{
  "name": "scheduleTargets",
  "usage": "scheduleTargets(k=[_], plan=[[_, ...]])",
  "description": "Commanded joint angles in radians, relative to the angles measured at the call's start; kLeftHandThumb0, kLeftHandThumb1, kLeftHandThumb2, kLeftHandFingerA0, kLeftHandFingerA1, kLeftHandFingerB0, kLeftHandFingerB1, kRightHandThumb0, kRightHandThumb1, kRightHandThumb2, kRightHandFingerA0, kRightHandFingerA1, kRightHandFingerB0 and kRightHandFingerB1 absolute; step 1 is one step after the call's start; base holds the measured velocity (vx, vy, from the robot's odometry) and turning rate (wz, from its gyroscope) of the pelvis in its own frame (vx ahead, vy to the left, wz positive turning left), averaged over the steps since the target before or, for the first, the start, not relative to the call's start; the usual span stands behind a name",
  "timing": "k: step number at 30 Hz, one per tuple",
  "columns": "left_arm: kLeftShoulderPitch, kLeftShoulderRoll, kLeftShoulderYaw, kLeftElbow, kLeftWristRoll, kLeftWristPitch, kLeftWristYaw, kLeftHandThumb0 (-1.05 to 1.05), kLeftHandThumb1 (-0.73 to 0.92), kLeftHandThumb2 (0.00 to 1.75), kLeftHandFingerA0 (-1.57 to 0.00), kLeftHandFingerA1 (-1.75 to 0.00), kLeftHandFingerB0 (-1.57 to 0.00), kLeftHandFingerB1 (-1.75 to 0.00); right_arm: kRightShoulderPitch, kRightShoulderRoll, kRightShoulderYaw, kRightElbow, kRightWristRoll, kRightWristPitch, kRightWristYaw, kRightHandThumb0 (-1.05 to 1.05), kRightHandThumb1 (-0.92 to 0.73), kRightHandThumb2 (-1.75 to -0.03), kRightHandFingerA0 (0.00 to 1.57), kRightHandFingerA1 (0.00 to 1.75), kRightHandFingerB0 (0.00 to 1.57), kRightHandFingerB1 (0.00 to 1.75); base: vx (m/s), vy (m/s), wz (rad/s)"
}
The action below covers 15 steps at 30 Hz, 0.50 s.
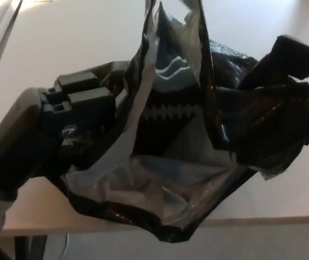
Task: A plastic bag is kept infront of the robot in the middle of the desk and the robot uses both its hands to grab it from the top and lifts it up and then releases it.
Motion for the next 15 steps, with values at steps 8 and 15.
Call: scheduleTargets(k=[8, 15], plan=[[-0.084, 0.112, 0.259, -0.616, -0.461, 0.318, 0.064, -0.58, 0.70, 0.61, -0.99, -1.62, -0.78, -1.33, 0.082, -0.075, -0.129, -0.507, 0.499, 0.264, 0.092, -0.42, -0.75, -0.68, 0.94, 1.66, 0.73, 1.40, 0.00, 0.000, 0.00], [0.123, 0.098, 0.262, -0.590, -0.586, 0.296, 0.013, -0.62, 0.69, 0.61, -0.90, -1.29, -0.74, -1.18, 0.109, -0.079, -0.139, -0.626, 0.586, 0.365, 0.057, -0.47, -0.73, -0.69, 0.91, 1.70, 0.75, 1.48, 0.00, 0.000, 0.00]])
